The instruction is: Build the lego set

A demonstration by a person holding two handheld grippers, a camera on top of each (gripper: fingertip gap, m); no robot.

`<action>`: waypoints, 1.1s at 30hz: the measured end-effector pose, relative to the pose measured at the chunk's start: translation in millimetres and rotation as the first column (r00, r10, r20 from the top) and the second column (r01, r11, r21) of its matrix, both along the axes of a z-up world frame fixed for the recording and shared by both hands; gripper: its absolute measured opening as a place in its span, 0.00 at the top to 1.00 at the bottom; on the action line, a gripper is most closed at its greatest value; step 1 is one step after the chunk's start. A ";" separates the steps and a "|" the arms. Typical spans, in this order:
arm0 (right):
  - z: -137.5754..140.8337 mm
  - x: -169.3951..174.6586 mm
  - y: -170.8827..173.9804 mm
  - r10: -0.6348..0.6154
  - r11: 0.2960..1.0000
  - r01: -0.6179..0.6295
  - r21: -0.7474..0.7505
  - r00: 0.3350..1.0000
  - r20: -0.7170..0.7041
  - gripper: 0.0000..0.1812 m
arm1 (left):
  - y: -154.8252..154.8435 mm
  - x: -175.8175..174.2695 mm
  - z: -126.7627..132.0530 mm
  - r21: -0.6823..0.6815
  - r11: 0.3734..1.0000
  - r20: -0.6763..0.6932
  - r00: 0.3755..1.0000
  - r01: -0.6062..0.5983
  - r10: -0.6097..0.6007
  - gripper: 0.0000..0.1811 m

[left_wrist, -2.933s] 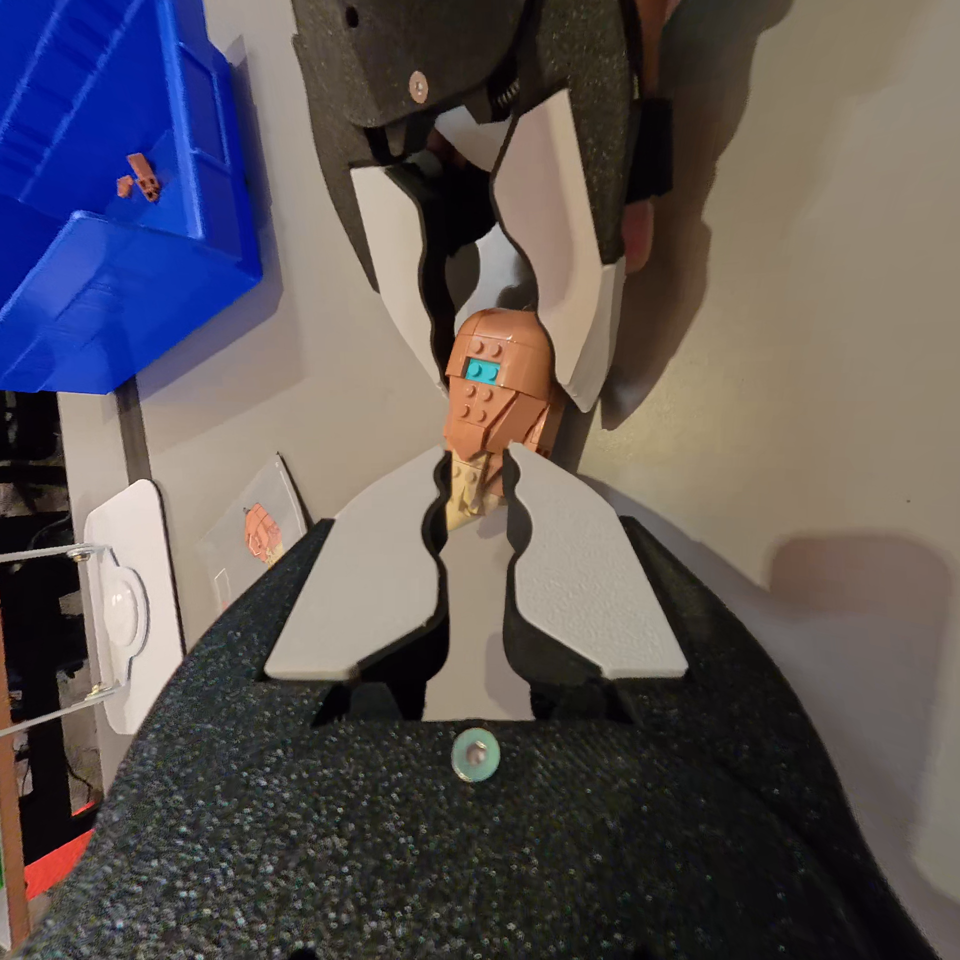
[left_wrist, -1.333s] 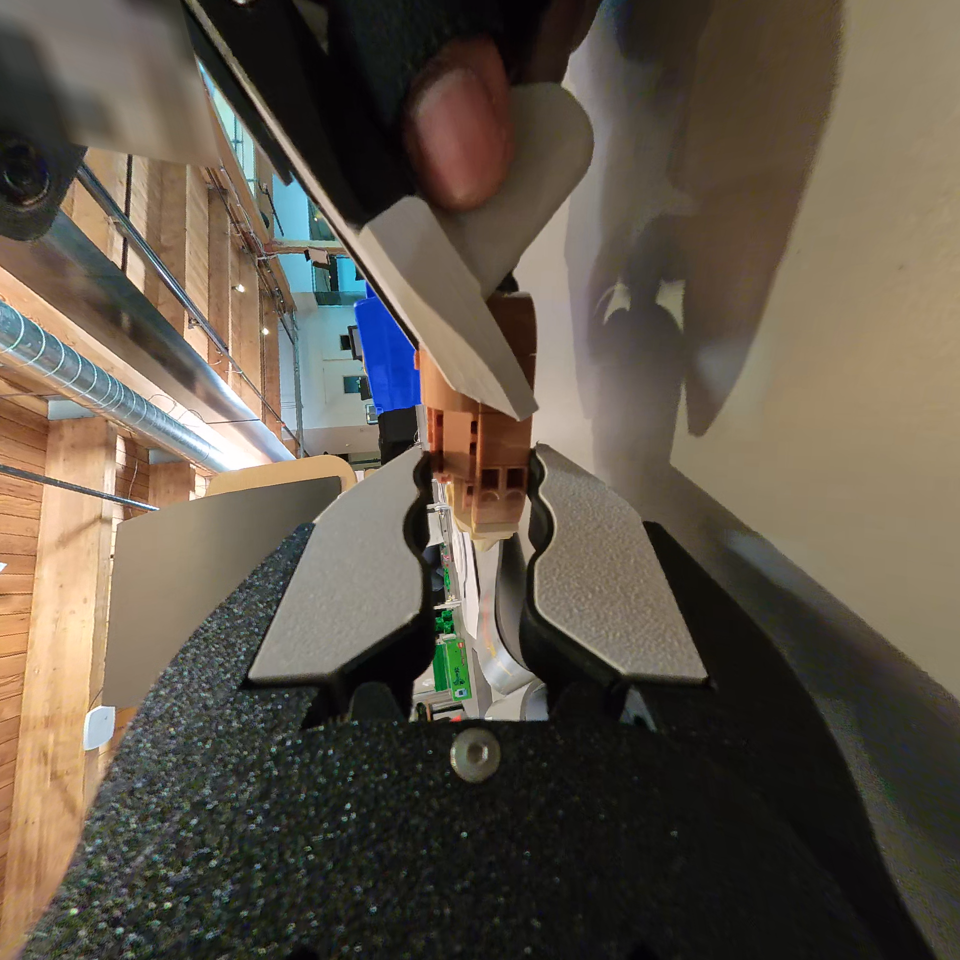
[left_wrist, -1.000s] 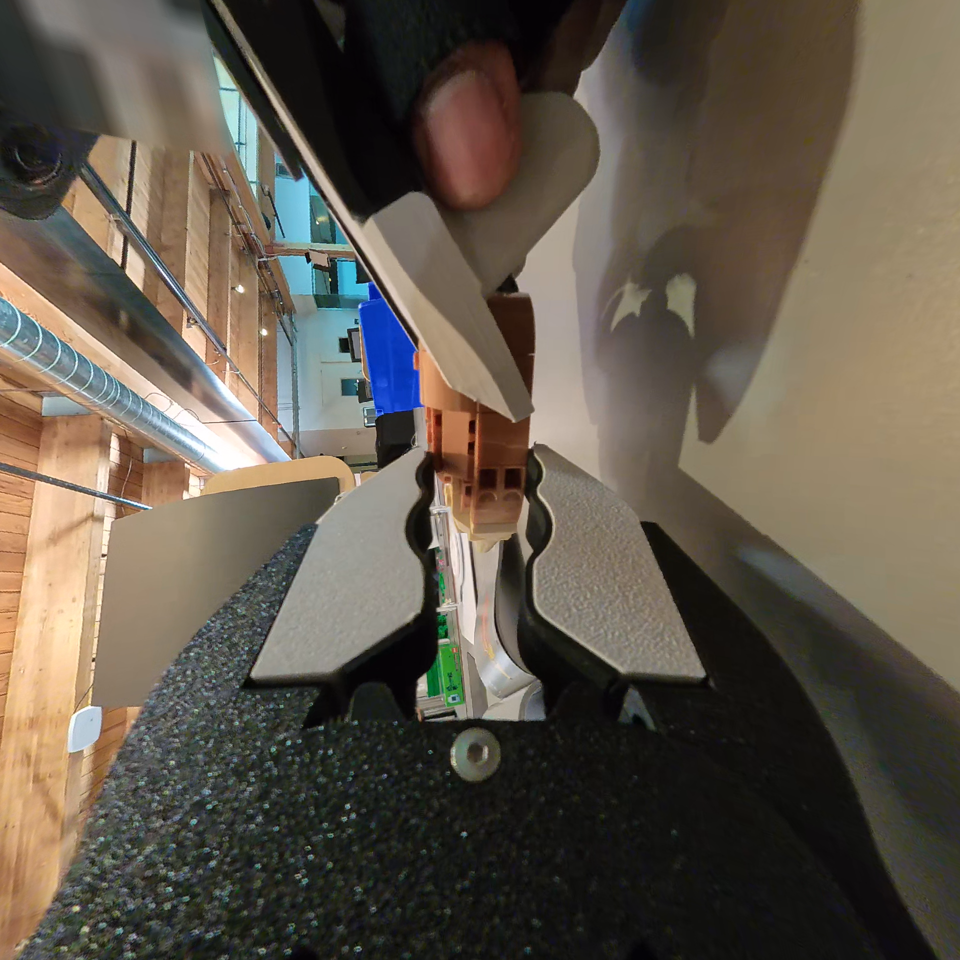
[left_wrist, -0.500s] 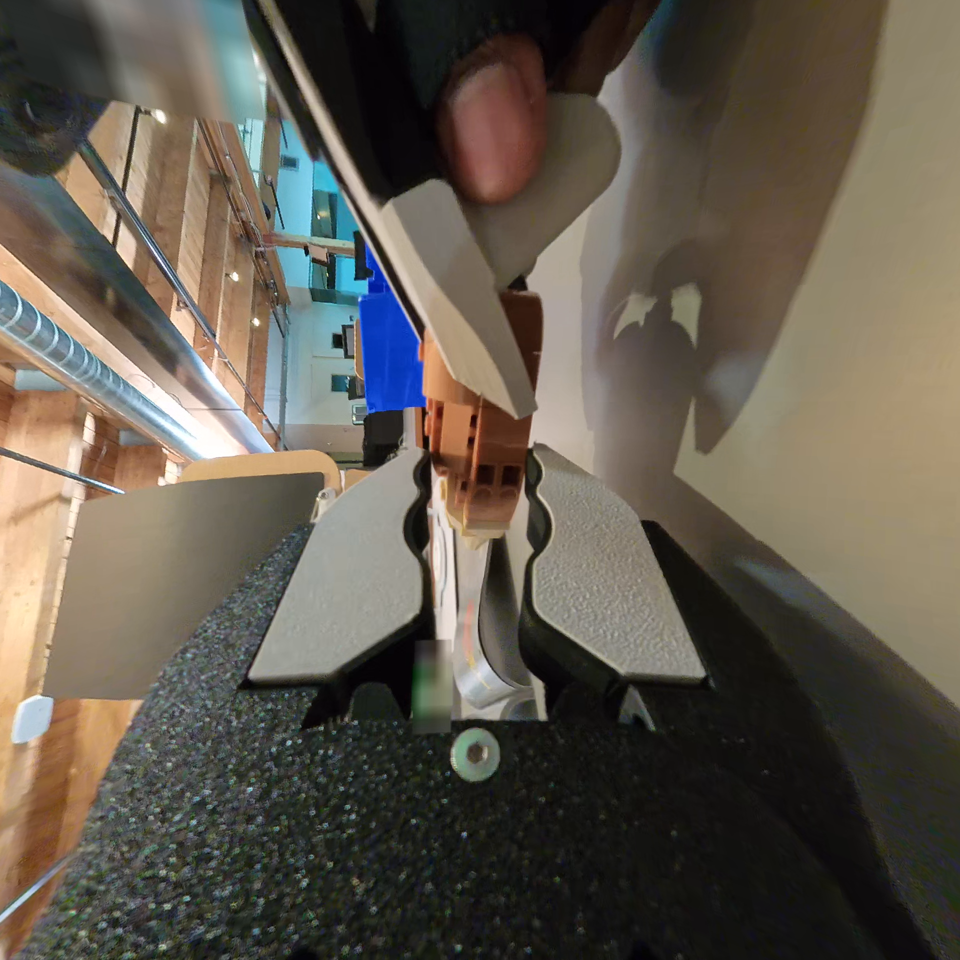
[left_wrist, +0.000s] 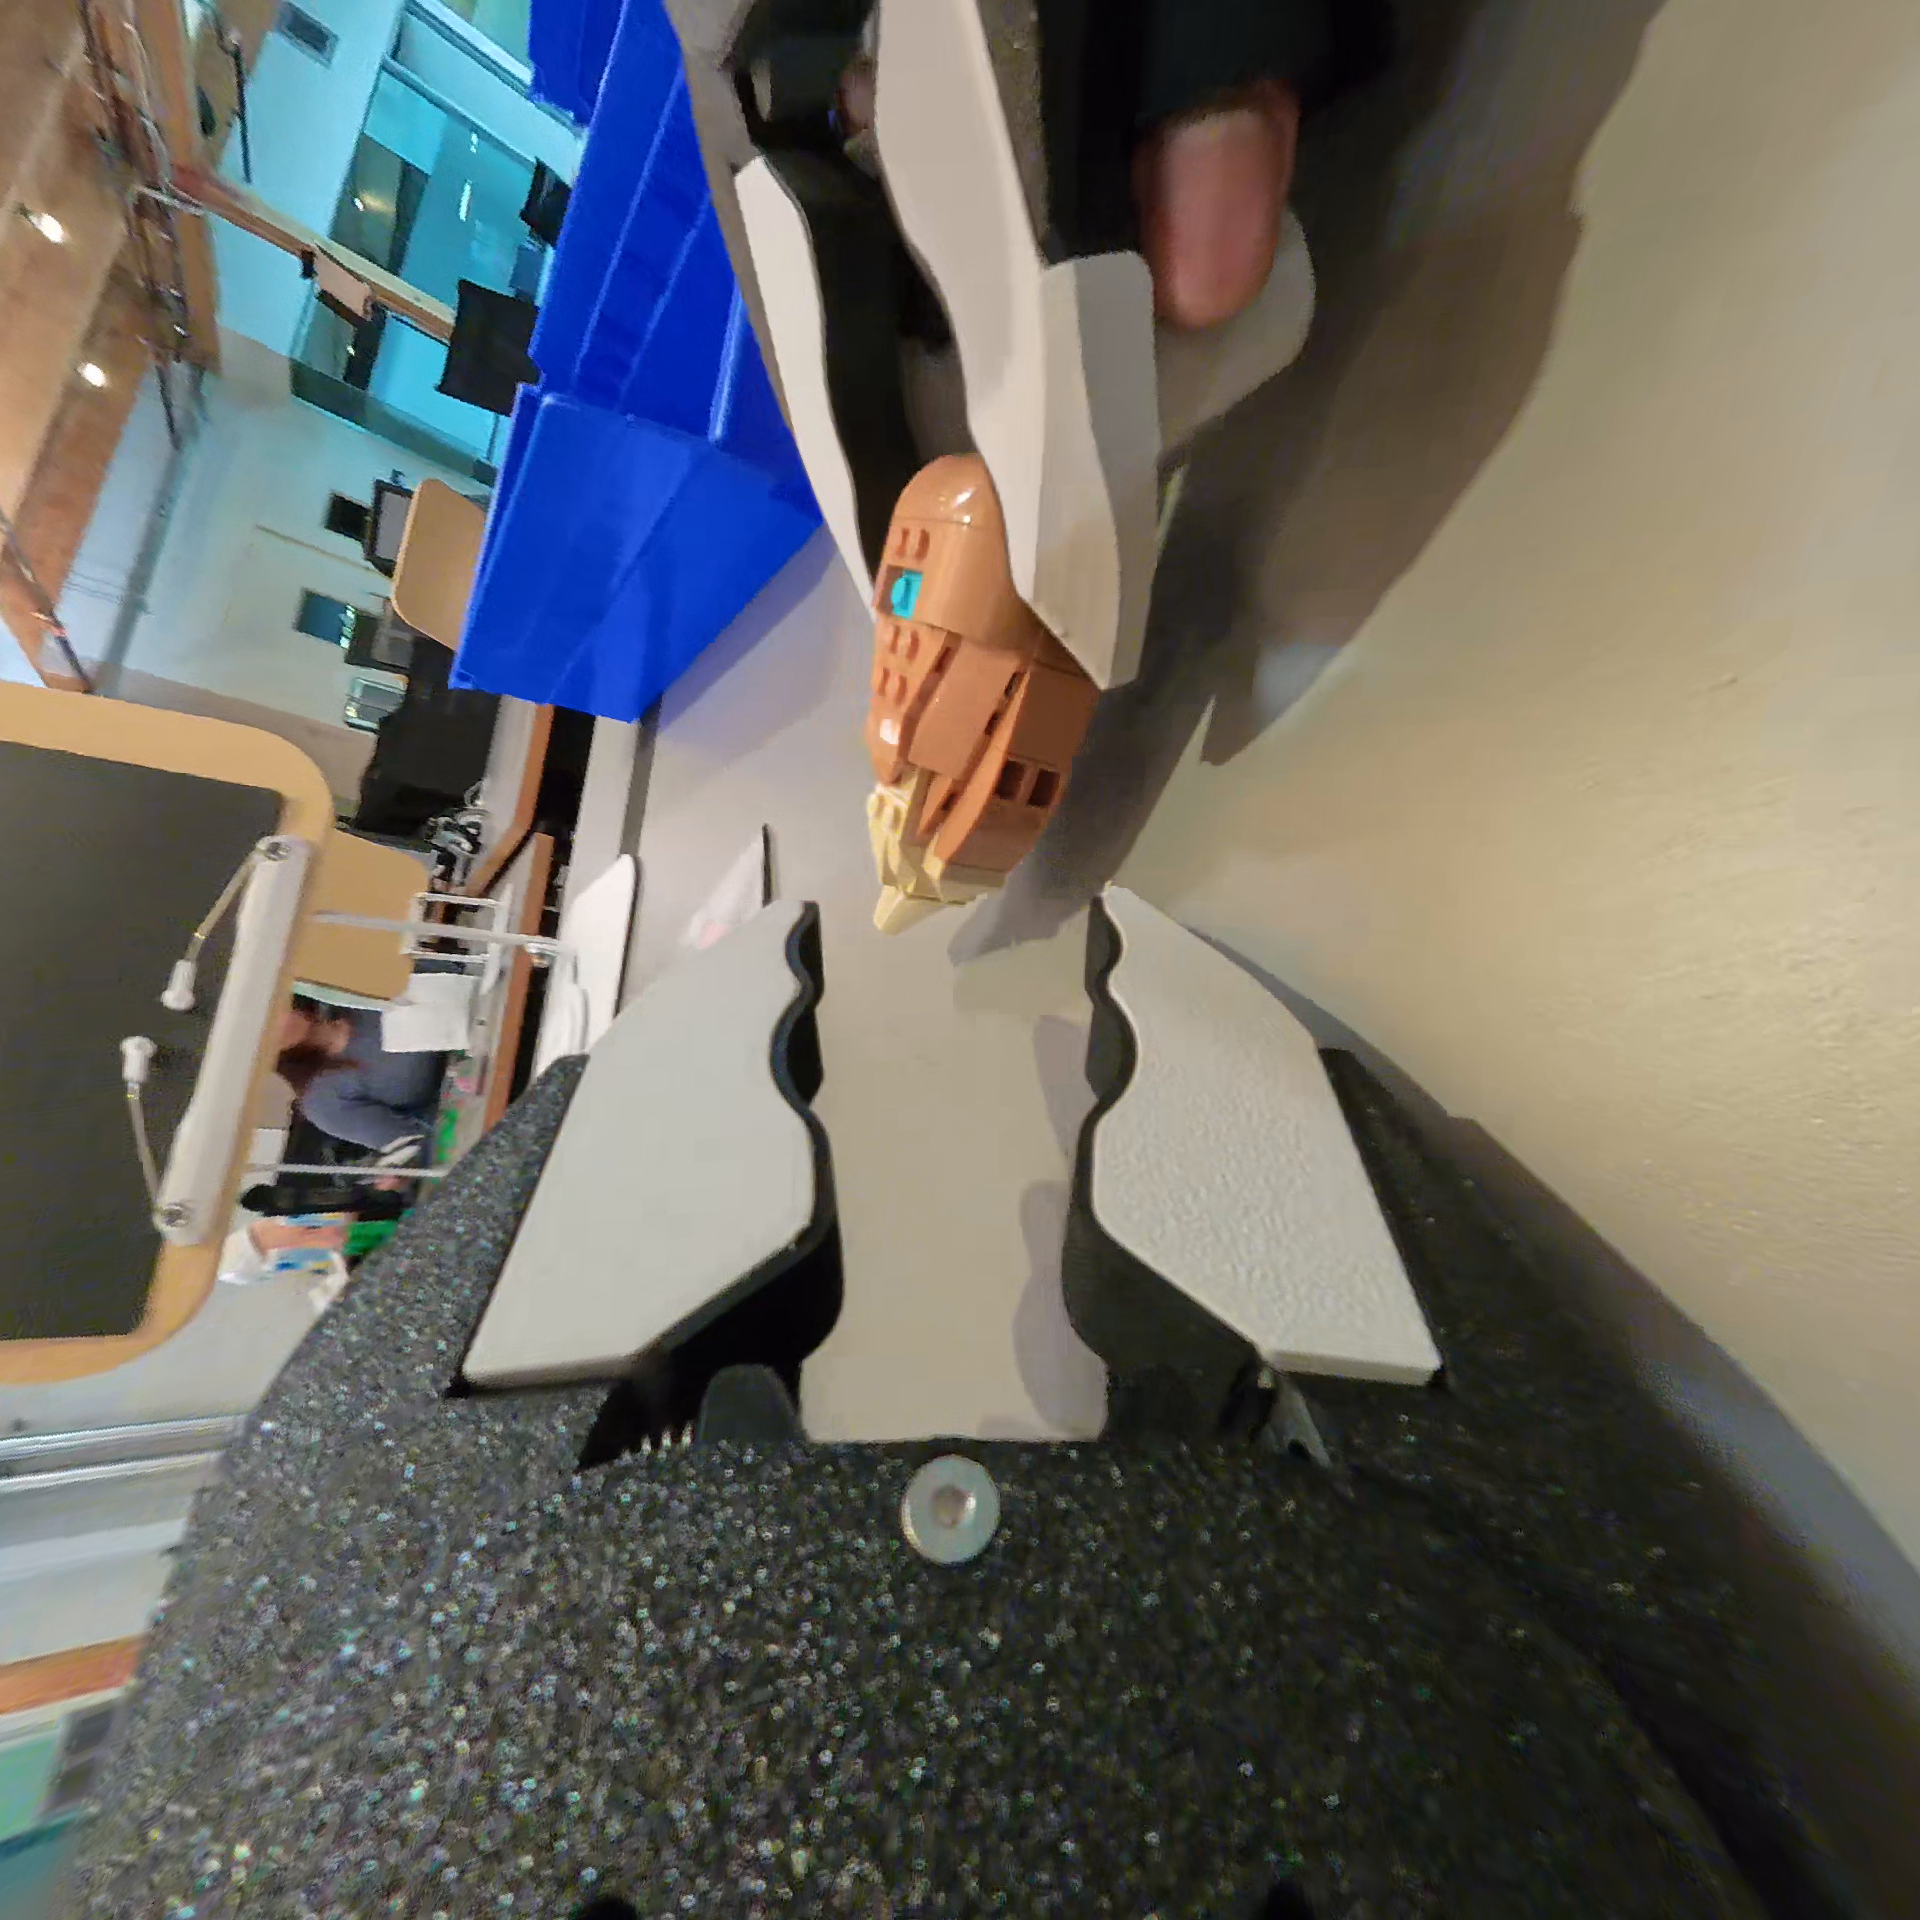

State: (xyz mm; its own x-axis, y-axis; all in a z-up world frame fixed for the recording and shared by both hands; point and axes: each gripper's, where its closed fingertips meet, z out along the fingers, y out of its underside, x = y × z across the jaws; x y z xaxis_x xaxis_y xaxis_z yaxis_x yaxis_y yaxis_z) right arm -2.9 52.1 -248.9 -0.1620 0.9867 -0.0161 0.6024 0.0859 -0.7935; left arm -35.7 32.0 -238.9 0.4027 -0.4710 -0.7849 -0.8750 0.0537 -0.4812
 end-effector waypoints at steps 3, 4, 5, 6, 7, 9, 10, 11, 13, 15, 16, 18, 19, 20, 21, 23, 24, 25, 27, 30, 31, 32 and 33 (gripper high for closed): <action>-3.7 1.2 4.7 0.003 1.000 -0.003 0.017 1.000 0.022 0.69 | -0.4 -1.5 0.0 -0.017 1.000 0.066 0.998 -0.011 0.012 0.73; -5.7 1.8 7.1 0.003 1.000 -0.004 0.027 0.999 0.036 0.69 | -0.4 -2.2 -0.2 -0.027 1.000 0.087 0.996 -0.016 0.019 0.73; -7.9 2.2 9.4 0.001 0.999 -0.002 0.032 0.999 0.051 0.69 | -0.3 -3.2 -0.4 -0.035 0.999 0.105 0.994 -0.024 0.027 0.73; -9.6 2.4 10.3 0.004 1.000 -0.006 0.028 0.998 0.063 0.69 | -0.4 -3.6 -0.1 -0.040 0.999 0.125 0.992 -0.026 0.030 0.74; -10.6 2.3 10.3 0.010 1.000 -0.012 0.021 0.997 0.072 0.69 | -0.8 -3.6 0.2 -0.048 0.999 0.149 0.988 -0.025 0.032 0.74; -12.8 1.8 11.1 0.013 1.000 -0.014 0.015 0.996 0.089 0.69 | -1.4 -4.0 0.1 -0.075 0.997 0.207 0.978 -0.025 0.040 0.75; -14.3 1.8 11.3 0.011 1.000 -0.012 0.011 0.995 0.101 0.69 | -1.8 -3.8 0.1 -0.094 0.995 0.243 0.969 -0.022 0.045 0.76; -15.6 1.5 11.2 0.011 1.000 -0.012 0.011 0.994 0.110 0.69 | -2.6 -3.3 0.1 -0.117 0.993 0.283 0.958 -0.016 0.049 0.76; -18.7 1.7 11.5 0.004 1.000 -0.006 0.015 0.991 0.133 0.69 | -3.4 -4.4 0.4 -0.145 0.989 0.328 0.943 -0.009 0.057 0.75; -20.6 1.4 12.1 -0.014 1.000 0.012 0.019 0.989 0.147 0.69 | -3.8 -5.1 2.1 -0.163 0.987 0.363 0.929 -0.006 0.066 0.75; -20.5 1.2 11.4 -0.025 1.000 0.025 0.004 0.988 0.150 0.69 | -4.2 -5.2 3.1 -0.172 0.985 0.380 0.922 -0.003 0.069 0.75; -20.2 1.7 9.6 -0.042 0.999 0.047 -0.026 0.987 0.157 0.69 | -5.3 -5.4 4.8 -0.185 0.983 0.406 0.911 0.004 0.073 0.75; -20.0 2.4 8.7 -0.046 0.998 0.052 -0.033 0.986 0.162 0.69 | -5.9 -5.5 5.1 -0.192 0.981 0.415 0.907 0.007 0.075 0.75; -19.8 3.3 7.8 -0.049 0.998 0.055 -0.036 0.985 0.165 0.69 | -6.5 -5.4 5.5 -0.196 0.980 0.421 0.904 0.012 0.073 0.75; -19.0 4.0 6.6 -0.048 0.998 0.055 -0.035 0.986 0.163 0.69 | -7.0 -5.3 5.8 -0.198 0.980 0.426 0.902 0.016 0.072 0.75; -16.8 5.3 5.2 -0.050 0.998 0.056 -0.031 0.987 0.153 0.69 | -7.7 -5.3 6.0 -0.203 0.979 0.432 0.899 0.021 0.070 0.75; -14.9 5.3 5.3 -0.054 0.998 0.059 -0.032 0.988 0.143 0.69 | -7.9 -5.0 5.8 -0.205 0.978 0.432 0.899 0.023 0.069 0.75; -13.0 5.4 5.6 -0.056 0.998 0.061 -0.032 0.989 0.135 0.70 | -8.0 -4.9 5.5 -0.208 0.978 0.431 0.900 0.025 0.069 0.75; -10.8 5.7 7.3 -0.047 0.999 0.050 -0.020 0.990 0.130 0.69 | -8.7 -4.3 4.9 -0.214 0.976 0.430 0.901 0.031 0.066 0.75; -10.7 6.2 9.8 -0.030 0.999 0.032 -0.013 0.990 0.137 0.68 | -9.5 -4.2 5.7 -0.218 0.975 0.441 0.895 0.040 0.062 0.75; -10.7 6.5 9.9 -0.023 1.000 0.025 -0.015 0.990 0.137 0.67 | -9.7 -4.4 6.3 -0.221 0.974 0.449 0.891 0.043 0.062 0.75; -10.2 6.6 9.6 -0.014 1.000 0.017 -0.020 0.991 0.136 0.67 | -9.9 -4.7 7.3 -0.222 0.974 0.459 0.886 0.047 0.062 0.74; -9.0 7.0 9.0 -0.003 1.000 0.007 -0.026 0.991 0.131 0.66 | -9.9 -5.1 8.6 -0.223 0.974 0.471 0.880 0.051 0.062 0.74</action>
